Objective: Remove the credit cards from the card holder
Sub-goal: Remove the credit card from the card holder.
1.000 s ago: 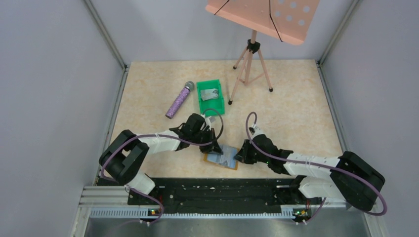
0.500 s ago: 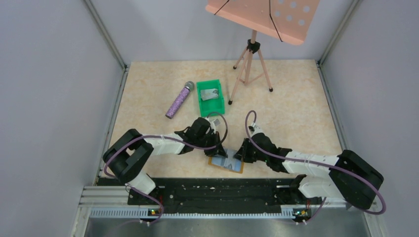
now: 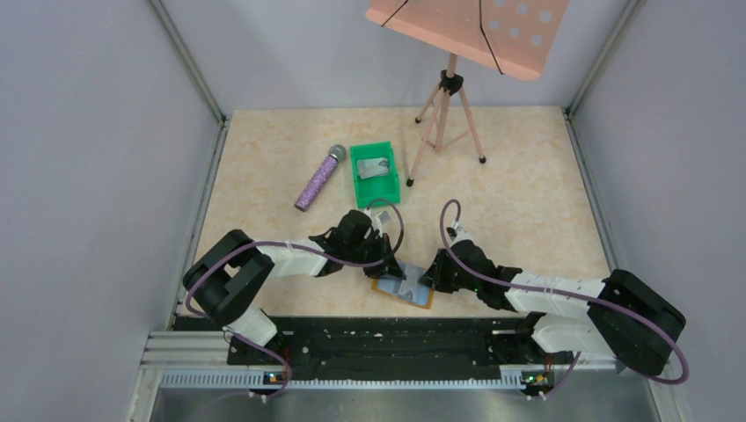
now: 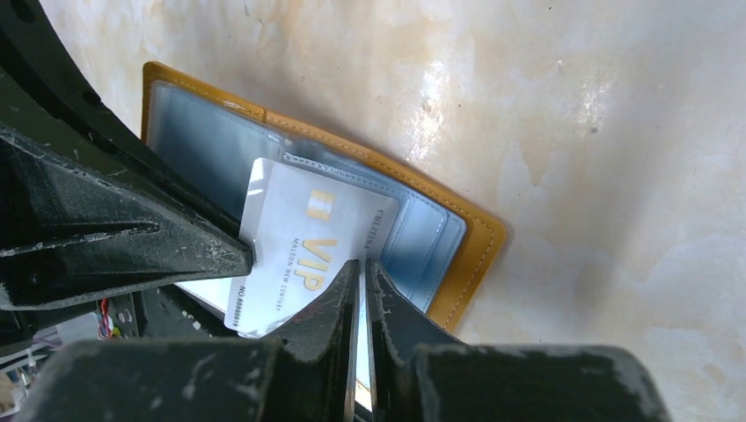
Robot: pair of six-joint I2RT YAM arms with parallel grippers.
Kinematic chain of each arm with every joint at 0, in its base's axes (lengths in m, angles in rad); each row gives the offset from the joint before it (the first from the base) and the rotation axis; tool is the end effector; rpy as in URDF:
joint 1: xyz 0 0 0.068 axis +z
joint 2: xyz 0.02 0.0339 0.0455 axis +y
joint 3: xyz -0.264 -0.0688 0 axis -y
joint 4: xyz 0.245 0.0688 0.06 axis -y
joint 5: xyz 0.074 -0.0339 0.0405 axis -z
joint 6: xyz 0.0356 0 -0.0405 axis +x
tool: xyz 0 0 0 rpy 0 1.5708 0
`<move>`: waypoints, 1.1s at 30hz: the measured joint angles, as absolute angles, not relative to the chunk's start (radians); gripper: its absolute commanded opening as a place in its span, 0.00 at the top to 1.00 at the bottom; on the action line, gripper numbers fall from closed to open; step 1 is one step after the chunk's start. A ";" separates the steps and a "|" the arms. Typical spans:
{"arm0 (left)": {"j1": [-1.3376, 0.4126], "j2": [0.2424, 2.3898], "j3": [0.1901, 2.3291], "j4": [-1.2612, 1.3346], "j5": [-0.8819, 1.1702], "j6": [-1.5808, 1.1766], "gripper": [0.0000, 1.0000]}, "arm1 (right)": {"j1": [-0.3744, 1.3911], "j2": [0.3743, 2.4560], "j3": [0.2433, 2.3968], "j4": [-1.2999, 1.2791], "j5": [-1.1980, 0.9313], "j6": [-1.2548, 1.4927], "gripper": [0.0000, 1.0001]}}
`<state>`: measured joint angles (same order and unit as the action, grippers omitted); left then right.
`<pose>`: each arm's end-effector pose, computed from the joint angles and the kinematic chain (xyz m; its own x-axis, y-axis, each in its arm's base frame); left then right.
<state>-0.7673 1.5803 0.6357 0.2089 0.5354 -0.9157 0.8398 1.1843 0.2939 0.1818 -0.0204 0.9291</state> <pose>0.1978 -0.2160 0.1439 -0.9836 0.0011 -0.1802 0.1466 0.5866 -0.7965 0.1360 0.1527 0.1340 -0.8646 0.2355 -0.4438 -0.1037 0.7807 0.6162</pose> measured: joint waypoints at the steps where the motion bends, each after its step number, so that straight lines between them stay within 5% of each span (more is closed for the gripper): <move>1: -0.766 1.580 0.632 0.215 0.536 -0.918 0.96 | 0.839 1.182 0.291 0.186 -0.020 0.929 0.93; 33: -0.706 1.444 0.625 0.038 0.422 -0.870 1.00 | 0.839 1.131 0.291 0.127 0.026 0.886 0.91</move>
